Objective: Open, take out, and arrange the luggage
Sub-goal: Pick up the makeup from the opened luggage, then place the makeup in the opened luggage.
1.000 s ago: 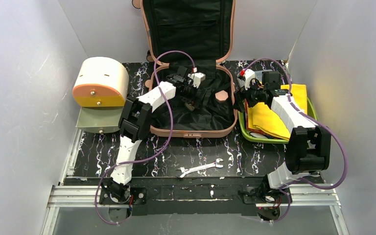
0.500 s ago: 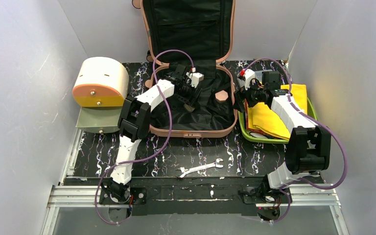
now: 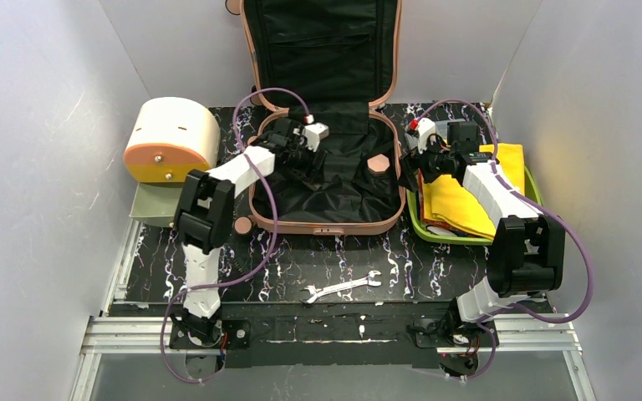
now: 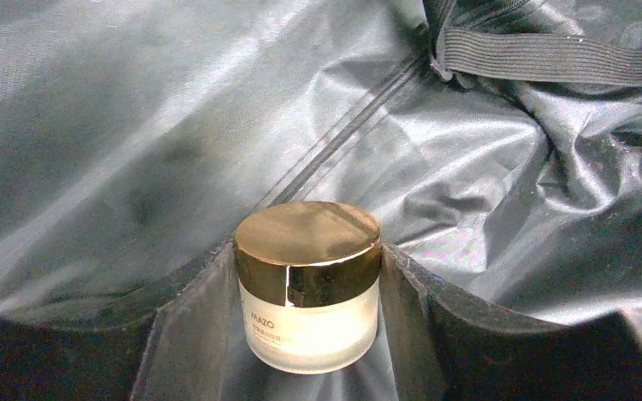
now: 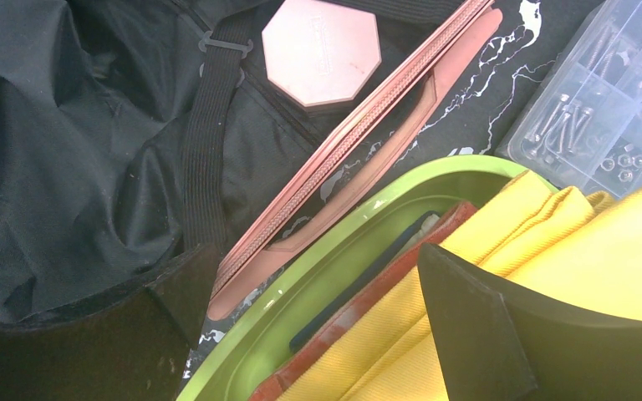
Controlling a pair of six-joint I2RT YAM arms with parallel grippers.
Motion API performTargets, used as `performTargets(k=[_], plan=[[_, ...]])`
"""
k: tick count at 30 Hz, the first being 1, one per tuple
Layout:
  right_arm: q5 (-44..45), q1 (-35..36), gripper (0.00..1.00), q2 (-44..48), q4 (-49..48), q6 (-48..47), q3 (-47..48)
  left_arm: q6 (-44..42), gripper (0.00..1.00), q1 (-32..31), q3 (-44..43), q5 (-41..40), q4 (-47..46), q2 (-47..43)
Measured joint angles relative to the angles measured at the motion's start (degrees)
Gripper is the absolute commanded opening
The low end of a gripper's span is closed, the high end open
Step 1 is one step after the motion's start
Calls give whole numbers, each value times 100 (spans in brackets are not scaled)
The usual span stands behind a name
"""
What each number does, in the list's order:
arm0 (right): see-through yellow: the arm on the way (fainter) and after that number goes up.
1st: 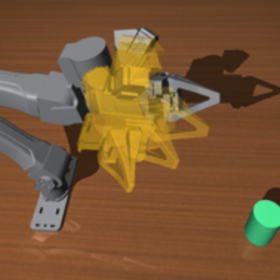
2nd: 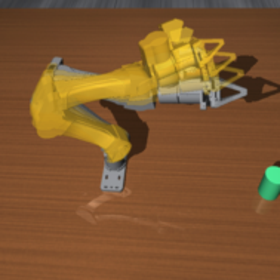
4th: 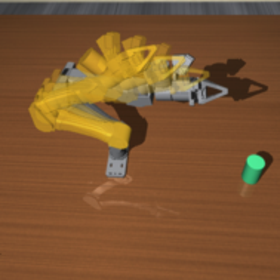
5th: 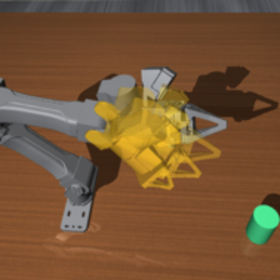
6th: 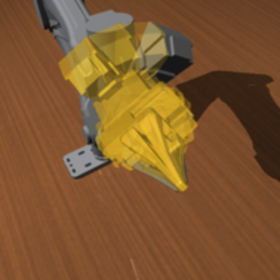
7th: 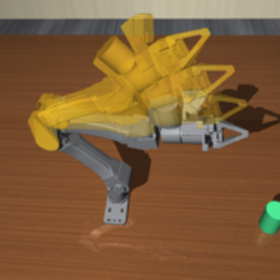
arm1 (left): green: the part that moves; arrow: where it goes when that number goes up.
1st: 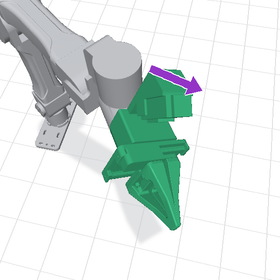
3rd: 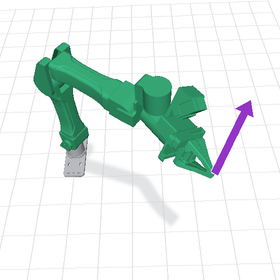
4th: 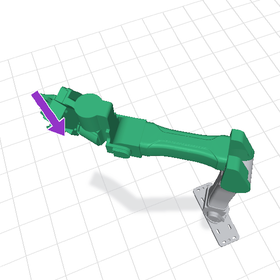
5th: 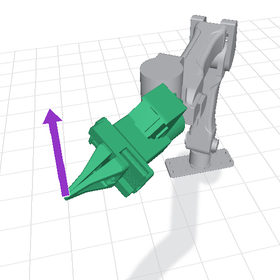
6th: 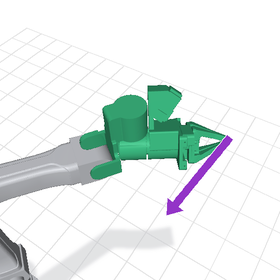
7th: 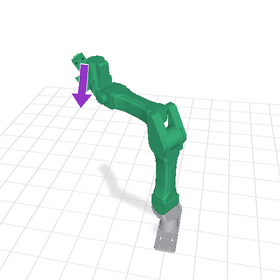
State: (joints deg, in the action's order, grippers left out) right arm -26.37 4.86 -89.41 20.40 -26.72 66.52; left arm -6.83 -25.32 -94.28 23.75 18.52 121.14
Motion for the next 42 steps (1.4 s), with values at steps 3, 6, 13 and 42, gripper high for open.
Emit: performTargets(k=[3,6,13,42], plan=[[0,-2,98,0,0,2,0,-4,25,219,791,42,-820,-551],[0,-4,99,-2,0,11,0,175,25,479,831,164,-1521,-605],[-81,-31,98,-131,-17,83,0,435,25,898,363,162,-2282,-308],[-214,-70,98,-249,-92,109,0,861,44,929,116,-59,-2949,723]])
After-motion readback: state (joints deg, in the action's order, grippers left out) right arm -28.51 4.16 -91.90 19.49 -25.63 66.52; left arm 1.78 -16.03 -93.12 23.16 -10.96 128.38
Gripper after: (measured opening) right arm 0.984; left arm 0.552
